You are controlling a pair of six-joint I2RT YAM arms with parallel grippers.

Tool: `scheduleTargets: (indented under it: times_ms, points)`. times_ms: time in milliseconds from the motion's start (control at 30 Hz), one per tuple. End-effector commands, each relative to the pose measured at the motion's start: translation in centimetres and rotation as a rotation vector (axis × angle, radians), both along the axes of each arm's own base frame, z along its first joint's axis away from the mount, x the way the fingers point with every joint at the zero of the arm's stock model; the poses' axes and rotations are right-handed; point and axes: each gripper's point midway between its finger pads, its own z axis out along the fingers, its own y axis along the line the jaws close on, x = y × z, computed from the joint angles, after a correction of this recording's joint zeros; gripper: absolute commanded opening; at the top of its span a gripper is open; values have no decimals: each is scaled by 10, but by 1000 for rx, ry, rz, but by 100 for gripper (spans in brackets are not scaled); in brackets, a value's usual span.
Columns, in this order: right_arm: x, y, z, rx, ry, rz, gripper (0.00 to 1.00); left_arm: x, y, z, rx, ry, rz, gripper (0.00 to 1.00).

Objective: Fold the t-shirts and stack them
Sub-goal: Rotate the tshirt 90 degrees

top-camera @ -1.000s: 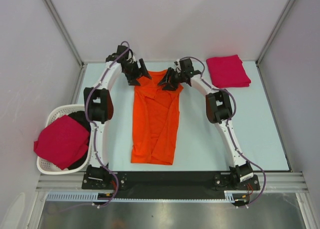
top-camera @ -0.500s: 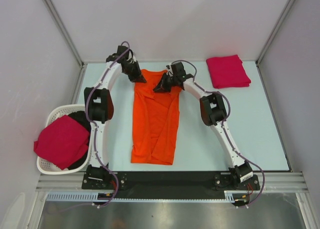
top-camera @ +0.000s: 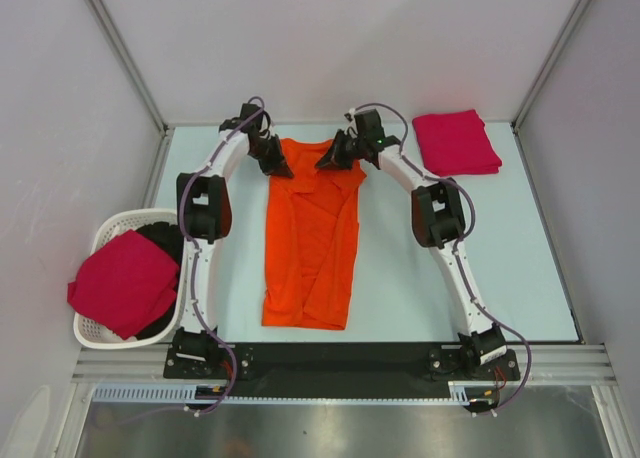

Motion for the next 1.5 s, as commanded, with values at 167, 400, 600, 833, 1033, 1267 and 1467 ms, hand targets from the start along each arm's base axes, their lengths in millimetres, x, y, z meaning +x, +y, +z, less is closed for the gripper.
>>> scheduleTargets:
  times_ms: [167,400,600,833,1033,1267,1467]
  points:
    - [10,-15,75,8,-163,-16,0,11,3,8,-12,-23,27,0]
    - [3,-20,59,-17,-119,-3,0,5,5,-6,-2,20,21,0]
    - [1,-29,55,-41,-103,-10,0,0,1,-12,0,41,3,0]
    - [12,-38,74,-3,-134,-37,0,11,-1,7,-11,-18,3,0]
    - [19,-51,76,-12,-147,-61,0,8,-3,5,-18,-12,-5,0]
    - [14,-62,45,-76,-82,-88,0,1,-11,-5,-21,15,-25,0]
    - [4,-63,10,-112,12,-65,0,-6,-13,-16,-21,53,-32,0]
